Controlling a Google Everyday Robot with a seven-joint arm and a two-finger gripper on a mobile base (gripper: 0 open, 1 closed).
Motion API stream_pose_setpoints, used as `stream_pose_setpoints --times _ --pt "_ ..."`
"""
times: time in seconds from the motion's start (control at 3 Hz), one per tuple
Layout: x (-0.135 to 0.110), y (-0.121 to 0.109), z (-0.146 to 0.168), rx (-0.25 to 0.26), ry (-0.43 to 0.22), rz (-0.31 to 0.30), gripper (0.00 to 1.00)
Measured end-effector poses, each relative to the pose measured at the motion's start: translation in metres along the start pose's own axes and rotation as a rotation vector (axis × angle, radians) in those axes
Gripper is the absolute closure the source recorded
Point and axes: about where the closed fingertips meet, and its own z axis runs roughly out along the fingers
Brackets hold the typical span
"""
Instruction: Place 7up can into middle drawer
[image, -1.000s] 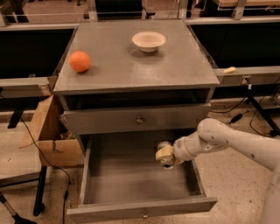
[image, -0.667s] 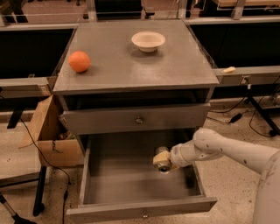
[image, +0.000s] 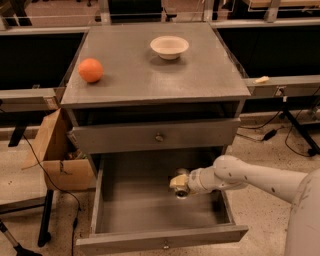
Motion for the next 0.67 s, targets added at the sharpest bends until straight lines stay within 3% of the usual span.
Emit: stream_pose_setpoints --times 0.67 --pt "0.013 -0.008 0.036 0.091 0.027 0.033 0.15"
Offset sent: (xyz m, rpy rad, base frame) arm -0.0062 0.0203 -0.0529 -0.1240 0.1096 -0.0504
